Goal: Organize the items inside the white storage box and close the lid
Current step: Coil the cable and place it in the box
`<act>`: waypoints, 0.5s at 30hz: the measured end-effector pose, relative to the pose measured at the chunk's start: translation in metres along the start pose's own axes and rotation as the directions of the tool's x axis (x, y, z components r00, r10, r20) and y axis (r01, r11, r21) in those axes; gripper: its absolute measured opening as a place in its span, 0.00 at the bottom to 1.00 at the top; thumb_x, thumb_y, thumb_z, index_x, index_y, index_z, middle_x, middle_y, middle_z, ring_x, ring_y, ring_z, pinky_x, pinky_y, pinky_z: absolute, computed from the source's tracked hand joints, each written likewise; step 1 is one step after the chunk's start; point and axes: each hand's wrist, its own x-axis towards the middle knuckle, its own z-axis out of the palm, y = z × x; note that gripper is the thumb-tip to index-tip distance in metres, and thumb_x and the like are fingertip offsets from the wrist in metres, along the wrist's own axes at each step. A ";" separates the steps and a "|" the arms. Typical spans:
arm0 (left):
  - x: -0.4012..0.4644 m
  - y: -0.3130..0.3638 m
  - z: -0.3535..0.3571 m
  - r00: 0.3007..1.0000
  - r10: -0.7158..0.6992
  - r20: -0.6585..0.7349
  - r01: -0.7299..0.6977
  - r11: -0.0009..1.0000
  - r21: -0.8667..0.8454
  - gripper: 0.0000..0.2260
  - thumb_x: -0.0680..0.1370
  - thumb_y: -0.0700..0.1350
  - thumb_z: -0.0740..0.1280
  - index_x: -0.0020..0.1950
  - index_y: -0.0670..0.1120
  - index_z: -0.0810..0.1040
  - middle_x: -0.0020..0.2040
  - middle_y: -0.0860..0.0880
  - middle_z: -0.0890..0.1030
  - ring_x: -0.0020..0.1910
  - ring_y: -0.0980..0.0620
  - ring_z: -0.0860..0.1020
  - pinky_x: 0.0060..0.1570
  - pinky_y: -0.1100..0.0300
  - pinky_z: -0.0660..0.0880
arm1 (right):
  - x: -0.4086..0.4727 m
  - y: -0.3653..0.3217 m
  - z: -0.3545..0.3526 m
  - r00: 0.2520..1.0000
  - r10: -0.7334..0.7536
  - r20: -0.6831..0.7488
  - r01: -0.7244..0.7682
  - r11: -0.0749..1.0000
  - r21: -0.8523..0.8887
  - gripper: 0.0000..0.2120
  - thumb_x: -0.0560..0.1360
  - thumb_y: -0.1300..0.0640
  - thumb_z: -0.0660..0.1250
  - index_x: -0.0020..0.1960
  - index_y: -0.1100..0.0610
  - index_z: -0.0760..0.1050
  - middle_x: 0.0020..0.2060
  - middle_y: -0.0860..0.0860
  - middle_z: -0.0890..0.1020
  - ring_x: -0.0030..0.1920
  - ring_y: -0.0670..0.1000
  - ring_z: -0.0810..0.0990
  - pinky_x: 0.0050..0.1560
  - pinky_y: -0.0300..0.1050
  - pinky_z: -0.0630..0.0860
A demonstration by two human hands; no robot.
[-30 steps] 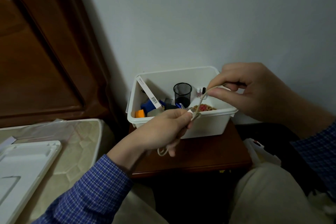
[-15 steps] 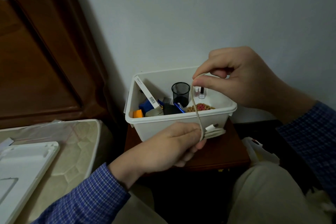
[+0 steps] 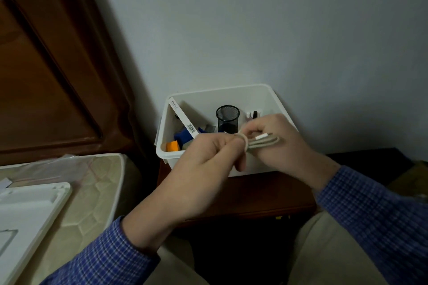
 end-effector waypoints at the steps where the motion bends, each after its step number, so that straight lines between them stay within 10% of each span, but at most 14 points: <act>1: -0.001 0.001 0.000 0.999 0.014 -0.050 -0.010 0.997 0.079 0.17 0.79 0.50 0.58 0.32 0.48 0.75 0.23 0.55 0.66 0.22 0.59 0.64 0.25 0.68 0.60 | -0.005 -0.001 0.004 0.999 0.017 0.033 -0.016 1.000 -0.023 0.21 0.65 0.34 0.61 0.33 0.52 0.80 0.30 0.49 0.81 0.34 0.51 0.81 0.38 0.52 0.78; 6: 0.007 0.002 -0.002 0.966 0.133 -0.222 -0.032 0.912 0.408 0.13 0.75 0.48 0.55 0.34 0.45 0.71 0.26 0.53 0.70 0.29 0.56 0.69 0.28 0.63 0.62 | -0.029 -0.013 0.029 0.973 0.026 0.231 -0.012 0.998 -0.061 0.29 0.72 0.31 0.52 0.35 0.52 0.78 0.31 0.51 0.82 0.34 0.48 0.80 0.37 0.52 0.76; 11: 0.023 -0.020 -0.018 0.945 0.004 -0.327 0.131 0.911 0.391 0.06 0.79 0.45 0.56 0.53 0.51 0.71 0.31 0.53 0.74 0.30 0.58 0.71 0.32 0.56 0.64 | -0.050 -0.035 0.033 0.927 -0.069 0.369 0.101 0.993 -0.067 0.20 0.81 0.40 0.59 0.33 0.44 0.71 0.26 0.42 0.75 0.31 0.42 0.76 0.34 0.42 0.69; 15: 0.025 -0.029 -0.024 0.965 -0.049 -0.256 0.139 0.928 0.347 0.09 0.75 0.47 0.56 0.40 0.53 0.74 0.27 0.57 0.72 0.28 0.57 0.68 0.31 0.57 0.64 | -0.056 -0.050 0.017 0.870 -0.170 0.462 0.225 0.972 -0.066 0.15 0.83 0.43 0.58 0.39 0.46 0.72 0.32 0.44 0.77 0.36 0.45 0.77 0.40 0.48 0.75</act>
